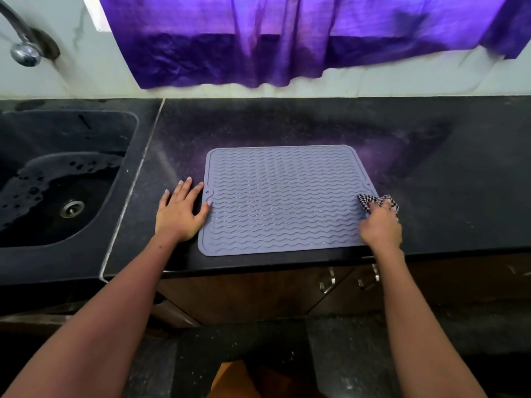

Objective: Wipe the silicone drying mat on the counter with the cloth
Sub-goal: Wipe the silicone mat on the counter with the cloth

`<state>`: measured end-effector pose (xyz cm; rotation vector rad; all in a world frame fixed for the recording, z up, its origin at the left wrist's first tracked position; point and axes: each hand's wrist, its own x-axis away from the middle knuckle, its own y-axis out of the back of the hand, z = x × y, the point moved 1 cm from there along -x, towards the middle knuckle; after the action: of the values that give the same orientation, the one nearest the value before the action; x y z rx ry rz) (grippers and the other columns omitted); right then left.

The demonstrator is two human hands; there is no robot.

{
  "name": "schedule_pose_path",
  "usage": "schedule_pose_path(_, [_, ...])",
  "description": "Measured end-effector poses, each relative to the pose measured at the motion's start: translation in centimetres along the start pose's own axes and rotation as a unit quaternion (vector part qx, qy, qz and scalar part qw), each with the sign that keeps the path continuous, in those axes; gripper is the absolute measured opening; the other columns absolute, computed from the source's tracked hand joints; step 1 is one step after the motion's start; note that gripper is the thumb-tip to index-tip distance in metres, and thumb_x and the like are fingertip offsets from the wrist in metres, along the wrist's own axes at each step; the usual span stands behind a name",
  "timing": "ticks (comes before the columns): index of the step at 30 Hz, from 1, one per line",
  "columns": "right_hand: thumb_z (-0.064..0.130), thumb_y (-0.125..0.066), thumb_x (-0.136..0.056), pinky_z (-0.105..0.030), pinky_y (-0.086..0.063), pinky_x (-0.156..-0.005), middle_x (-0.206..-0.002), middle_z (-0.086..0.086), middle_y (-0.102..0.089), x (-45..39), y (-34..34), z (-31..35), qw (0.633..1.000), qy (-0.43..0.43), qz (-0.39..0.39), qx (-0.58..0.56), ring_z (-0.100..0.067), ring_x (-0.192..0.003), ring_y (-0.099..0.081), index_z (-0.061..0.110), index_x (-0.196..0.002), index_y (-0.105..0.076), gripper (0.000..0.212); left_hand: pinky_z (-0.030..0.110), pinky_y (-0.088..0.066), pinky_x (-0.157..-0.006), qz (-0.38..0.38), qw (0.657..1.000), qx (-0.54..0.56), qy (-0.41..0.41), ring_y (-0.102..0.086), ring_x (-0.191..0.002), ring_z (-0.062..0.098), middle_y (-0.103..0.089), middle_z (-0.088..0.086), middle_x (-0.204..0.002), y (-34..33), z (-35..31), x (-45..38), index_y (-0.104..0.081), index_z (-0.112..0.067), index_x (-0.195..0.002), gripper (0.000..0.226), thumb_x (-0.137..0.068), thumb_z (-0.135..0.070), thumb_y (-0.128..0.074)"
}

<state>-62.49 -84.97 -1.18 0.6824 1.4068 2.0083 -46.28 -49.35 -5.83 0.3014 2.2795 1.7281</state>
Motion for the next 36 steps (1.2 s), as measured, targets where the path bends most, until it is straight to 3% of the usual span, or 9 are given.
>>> schedule_pose_path(4, [0.009,-0.044,-0.092,-0.037,-0.043,-0.095,-0.125,-0.023,-0.056,-1.5,3.8,1.9,0.973,-0.126,-0.022,-0.193,-0.038,-0.116,-0.052,0.006,-0.124,-0.056,0.034,0.039,-0.003,-0.118,-0.002,1.0,-0.003,0.001,-0.009,-0.146,0.013,-0.017,-0.001,-0.158,0.0,0.0,0.0,-0.028,-0.031,-0.146,0.08,-0.079,-0.07,-0.007])
schedule_pose_path(7, [0.003,-0.048,-0.088,-0.04,-0.038,-0.102,-0.135,-0.02,-0.047,-0.1,2.3,4.7,0.988,-0.012,-0.072,-0.135,-0.037,-0.124,-0.045,0.004,-0.128,-0.05,0.04,0.038,-0.003,-0.118,-0.002,1.0,-0.003,0.002,-0.009,-0.146,0.012,-0.016,-0.001,-0.158,0.0,0.0,0.0,-0.027,-0.031,-0.146,0.082,-0.078,-0.07,-0.006])
schedule_pose_path(12, [0.016,-0.058,-0.088,-0.038,-0.009,-0.12,-0.157,-0.011,-0.013,1.2,-3.6,4.8,0.992,0.117,-0.037,0.024,-0.026,-0.146,-0.012,0.014,-0.146,-0.028,0.065,0.038,-0.001,-0.118,0.008,1.0,-0.006,0.006,-0.005,-0.146,0.011,-0.013,-0.002,-0.158,0.0,0.0,-0.1,-0.024,-0.032,-0.147,0.082,-0.077,-0.07,-0.004])
schedule_pose_path(18, [0.0,-0.046,-0.089,-0.036,-0.032,-0.109,-0.154,-0.001,-0.026,-2.2,-0.4,3.3,0.985,0.132,0.089,-0.064,-0.024,-0.137,-0.035,0.017,-0.139,-0.044,0.052,0.038,0.0,-0.118,0.01,1.0,-0.01,0.003,-0.005,-0.146,0.012,-0.012,-0.002,-0.159,0.1,-0.1,-0.1,-0.022,-0.031,-0.148,0.082,-0.078,-0.069,-0.003])
schedule_pose_path(21, [0.002,-0.047,-0.092,-0.026,-0.051,-0.074,-0.099,-0.006,-0.069,-4.8,2.4,3.1,0.951,0.009,0.165,-0.262,-0.024,-0.09,-0.064,0.007,-0.123,-0.06,0.034,0.039,-0.001,-0.118,0.01,1.0,-0.009,0.0,-0.005,-0.146,0.013,-0.012,-0.001,-0.159,0.1,-0.1,0.0,-0.023,-0.03,-0.148,0.083,-0.077,-0.069,-0.002])
schedule_pose_path(23, [0.006,-0.049,-0.089,-0.022,-0.052,-0.063,-0.065,0.002,-0.07,-6.1,3.5,3.9,0.923,-0.055,0.117,-0.363,-0.02,-0.072,-0.065,0.007,-0.112,-0.064,0.027,0.039,-0.001,-0.118,0.01,1.0,-0.01,0.0,-0.006,-0.146,0.013,-0.013,0.0,-0.159,0.2,-0.2,0.0,-0.024,-0.029,-0.148,0.084,-0.076,-0.069,-0.002])
schedule_pose_path(27, [0.008,-0.047,-0.09,-0.041,-0.04,-0.098,-0.124,-0.023,-0.058,-5.9,2.5,6.4,0.981,-0.044,-0.054,-0.181,-0.04,-0.118,-0.051,0.01,-0.127,-0.056,0.038,0.039,0.001,-0.118,0.02,1.0,-0.007,-0.002,-0.003,-0.146,0.014,-0.01,0.0,-0.159,0.2,-0.1,0.0,-0.022,-0.028,-0.149,0.087,-0.076,-0.069,0.001])
schedule_pose_path(31, [0.009,-0.051,-0.089,-0.043,-0.029,-0.113,-0.149,-0.021,-0.03,-5.1,-2.4,6.9,0.997,0.083,-0.002,-0.012,-0.036,-0.137,-0.029,0.007,-0.136,-0.043,0.048,0.039,0.003,-0.117,0.034,0.999,-0.005,-0.009,-0.001,-0.146,0.013,-0.007,-0.001,-0.159,0.2,0.1,-0.1,-0.019,-0.026,-0.149,0.087,-0.075,-0.064,0.007])
schedule_pose_path(36, [0.007,-0.05,-0.088,-0.044,-0.028,-0.113,-0.153,-0.017,-0.022,-6.6,-2.7,6.7,0.994,0.096,0.022,0.044,-0.035,-0.14,-0.024,0.01,-0.136,-0.043,0.05,0.043,-0.012,-0.117,-0.022,0.999,-0.011,-0.023,-0.031,-0.14,0.024,-0.039,0.01,-0.148,1.1,-0.1,-1.7,-0.047,-0.016,-0.137,0.08,-0.08,-0.053,-0.004])
